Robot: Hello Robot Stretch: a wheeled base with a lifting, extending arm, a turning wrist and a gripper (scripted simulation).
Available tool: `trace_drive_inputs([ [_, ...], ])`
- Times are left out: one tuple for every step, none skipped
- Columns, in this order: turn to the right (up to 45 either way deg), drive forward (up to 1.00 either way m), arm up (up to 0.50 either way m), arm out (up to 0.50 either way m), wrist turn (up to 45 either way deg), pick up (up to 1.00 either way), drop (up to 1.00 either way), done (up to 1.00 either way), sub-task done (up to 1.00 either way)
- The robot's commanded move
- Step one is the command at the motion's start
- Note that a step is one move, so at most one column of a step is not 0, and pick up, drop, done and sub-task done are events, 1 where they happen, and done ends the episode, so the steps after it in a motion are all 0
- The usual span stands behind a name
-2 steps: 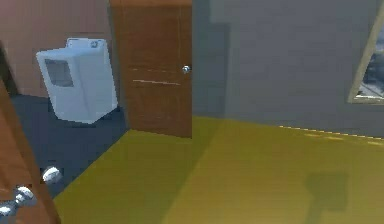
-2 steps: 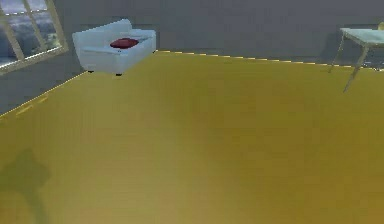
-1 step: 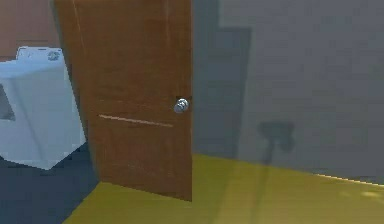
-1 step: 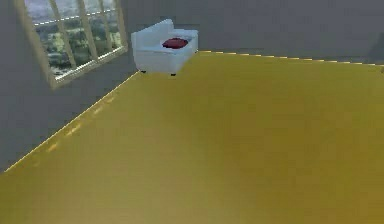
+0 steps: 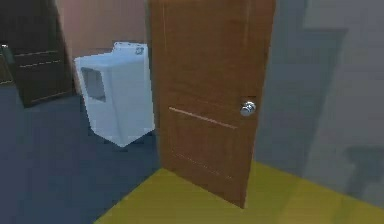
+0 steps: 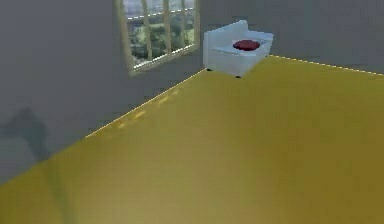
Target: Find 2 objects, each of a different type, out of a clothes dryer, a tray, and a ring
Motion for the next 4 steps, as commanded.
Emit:
trace_drive_inputs([
  [0.0, 0.05, 0.0, 0.0, 0.0, 0.0, 0.0, 0.0, 0.0],
  [-36.0, 0.0, 0.0, 0.0, 0.0, 0.0, 0.0, 0.0, 0.0],
  [0.0, 1.0, 0.0, 0.0, 0.0, 0.0, 0.0, 0.0, 0.0],
  [-3.0, 0.0, 0.0, 0.0, 0.0, 0.0, 0.0, 0.0, 0.0],
])
